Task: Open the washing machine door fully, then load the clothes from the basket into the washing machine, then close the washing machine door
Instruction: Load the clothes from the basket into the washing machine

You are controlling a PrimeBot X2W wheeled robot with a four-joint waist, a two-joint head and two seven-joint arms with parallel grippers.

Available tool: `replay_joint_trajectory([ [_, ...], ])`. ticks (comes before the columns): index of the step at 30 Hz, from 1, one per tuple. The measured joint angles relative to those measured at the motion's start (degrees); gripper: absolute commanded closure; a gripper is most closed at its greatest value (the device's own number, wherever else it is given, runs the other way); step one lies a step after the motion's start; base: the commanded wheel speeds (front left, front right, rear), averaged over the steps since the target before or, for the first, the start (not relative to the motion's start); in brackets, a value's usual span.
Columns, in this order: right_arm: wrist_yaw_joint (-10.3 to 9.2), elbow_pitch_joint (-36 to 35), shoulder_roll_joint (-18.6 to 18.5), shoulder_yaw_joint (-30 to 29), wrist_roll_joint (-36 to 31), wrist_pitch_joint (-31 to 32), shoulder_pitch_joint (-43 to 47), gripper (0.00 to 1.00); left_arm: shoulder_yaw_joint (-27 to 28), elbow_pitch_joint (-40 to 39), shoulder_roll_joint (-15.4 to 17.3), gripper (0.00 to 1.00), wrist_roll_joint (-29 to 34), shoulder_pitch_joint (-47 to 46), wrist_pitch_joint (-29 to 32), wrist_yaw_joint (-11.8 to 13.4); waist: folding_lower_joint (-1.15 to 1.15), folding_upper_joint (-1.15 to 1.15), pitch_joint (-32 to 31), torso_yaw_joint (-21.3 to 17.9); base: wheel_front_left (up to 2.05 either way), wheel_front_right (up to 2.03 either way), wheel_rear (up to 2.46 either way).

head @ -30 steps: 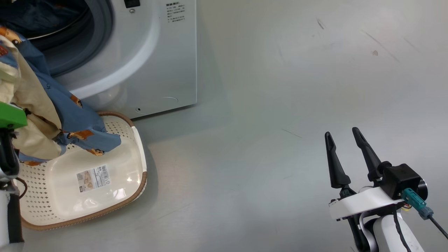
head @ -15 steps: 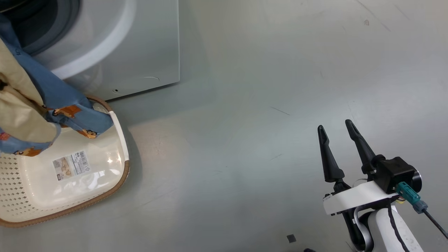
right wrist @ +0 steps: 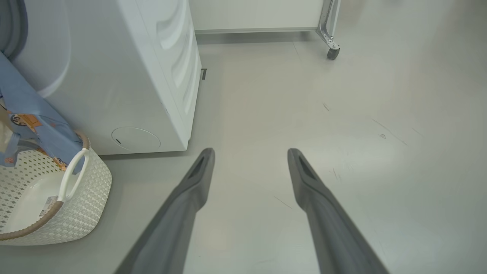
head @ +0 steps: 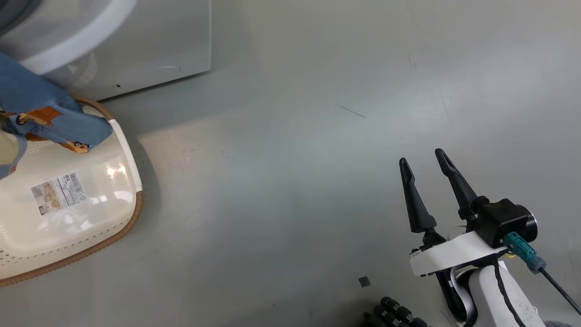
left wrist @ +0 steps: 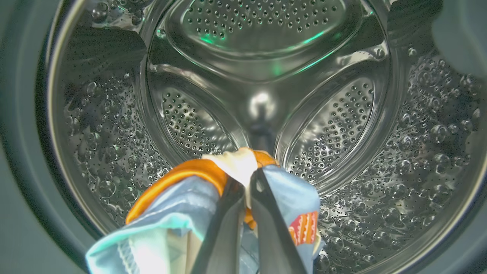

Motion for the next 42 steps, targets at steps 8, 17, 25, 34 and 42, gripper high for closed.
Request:
replay_joint_trajectory([
  [8, 0.0, -0.5, 0.1, -0.1, 0.0, 0.0, -0.2, 0.0, 0.2, 5.2, 1.2, 1.0, 0.1, -4.6, -0.5, -0.3, 0.0, 0.0, 3.9, -1.3, 0.0, 0.0, 0.0],
  [17, 0.0, -1.3, 0.0, 0.1, -0.1, 0.0, -0.2, 0.0, -1.6, 7.6, 2.0, 1.0, 1.0, -10.3, -2.8, -2.2, 0.0, 0.0, 7.4, -1.8, 0.0, 0.0, 0.0],
  [25, 0.0, -1.4, 0.0, 0.2, -0.1, 0.0, -0.1, 0.0, -1.7, 10.0, 4.1, 1.0, 1.9, -16.2, -7.5, -3.3, 0.0, 0.0, 9.4, -2.2, 0.0, 0.0, 0.0],
  [34, 0.0, -1.6, -0.1, 0.2, -0.2, 0.0, -0.1, 0.0, -2.2, 12.1, 3.7, 1.0, 2.4, -20.2, -9.8, -3.8, 0.0, 0.0, 9.9, -2.4, 0.0, 0.0, 0.0],
  [42, 0.0, -1.5, -0.1, 0.3, -0.3, 0.0, 0.0, 0.0, -5.6, 19.3, 4.3, 1.0, 6.6, -20.2, -9.8, -4.0, 0.0, 0.0, 9.9, -2.7, 0.0, 0.0, 0.0],
])
